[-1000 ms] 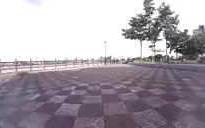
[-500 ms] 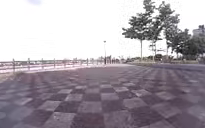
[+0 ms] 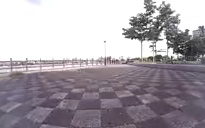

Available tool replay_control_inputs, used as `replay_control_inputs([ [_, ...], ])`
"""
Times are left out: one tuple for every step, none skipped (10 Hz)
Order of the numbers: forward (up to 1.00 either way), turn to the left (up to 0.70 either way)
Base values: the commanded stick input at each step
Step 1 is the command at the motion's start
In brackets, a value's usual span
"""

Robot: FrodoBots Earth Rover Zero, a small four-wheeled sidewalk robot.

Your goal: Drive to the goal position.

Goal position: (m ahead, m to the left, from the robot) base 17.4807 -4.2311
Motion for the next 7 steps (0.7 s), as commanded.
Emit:
replay_control_inputs([
  [0.7,0.01],
  [0.7,0.01],
  [0.7,0.01],
  [0.7,0.01],
  [0.7,0.01],
  [0.7,0.01],
  [0.7,0.01],
])
